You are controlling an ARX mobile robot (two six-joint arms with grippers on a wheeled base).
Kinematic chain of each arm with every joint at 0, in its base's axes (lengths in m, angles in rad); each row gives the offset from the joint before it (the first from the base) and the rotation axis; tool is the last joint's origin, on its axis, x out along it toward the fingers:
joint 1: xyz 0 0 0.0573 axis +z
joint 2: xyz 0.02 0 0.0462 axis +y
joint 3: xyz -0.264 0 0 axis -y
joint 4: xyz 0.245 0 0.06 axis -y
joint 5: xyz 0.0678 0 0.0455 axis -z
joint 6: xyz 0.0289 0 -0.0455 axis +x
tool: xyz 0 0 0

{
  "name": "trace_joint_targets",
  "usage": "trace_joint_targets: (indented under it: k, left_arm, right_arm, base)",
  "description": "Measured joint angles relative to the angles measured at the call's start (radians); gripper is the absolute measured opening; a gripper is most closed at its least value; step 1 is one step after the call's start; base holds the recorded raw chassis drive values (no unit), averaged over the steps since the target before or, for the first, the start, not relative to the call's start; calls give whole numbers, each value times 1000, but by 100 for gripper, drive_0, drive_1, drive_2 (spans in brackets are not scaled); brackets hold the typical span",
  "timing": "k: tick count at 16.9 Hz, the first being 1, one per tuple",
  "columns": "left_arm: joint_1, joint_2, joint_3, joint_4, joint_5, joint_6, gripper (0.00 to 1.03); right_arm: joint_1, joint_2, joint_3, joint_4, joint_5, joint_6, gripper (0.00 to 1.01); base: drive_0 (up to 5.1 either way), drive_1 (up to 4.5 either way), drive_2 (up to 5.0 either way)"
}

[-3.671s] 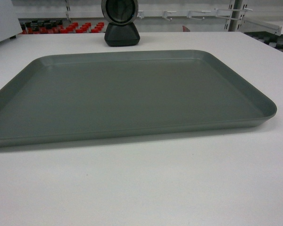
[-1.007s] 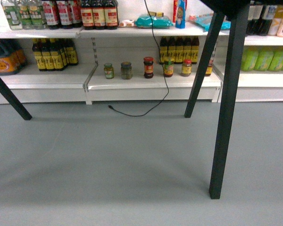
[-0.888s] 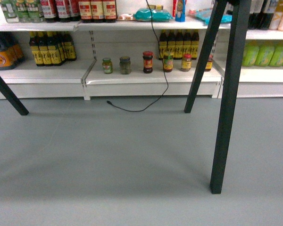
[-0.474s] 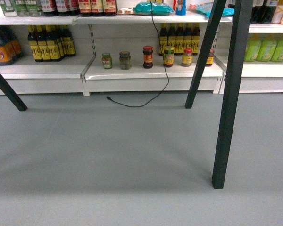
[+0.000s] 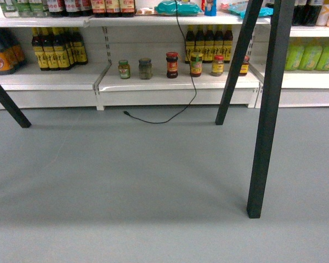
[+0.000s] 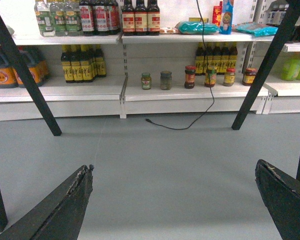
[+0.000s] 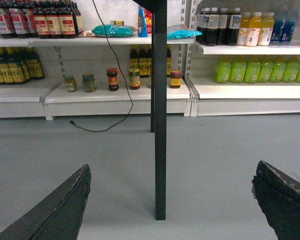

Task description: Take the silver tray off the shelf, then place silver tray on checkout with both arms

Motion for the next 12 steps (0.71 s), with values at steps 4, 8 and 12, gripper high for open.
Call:
trace_joint_targets:
  k: [4, 8, 12]
  left_arm:
    - [0, 0, 0, 0, 0, 0, 98]
    - [0, 0, 0, 0, 0, 0, 98]
    - [0, 0, 0, 0, 0, 0, 98]
  right_arm:
    - [0, 0, 0, 0, 0, 0, 98]
    - [0, 0, 0, 0, 0, 0, 98]
    - [0, 0, 0, 0, 0, 0, 98]
  base:
    - [0, 0, 0]
    - [0, 0, 0]
    - [0, 0, 0]
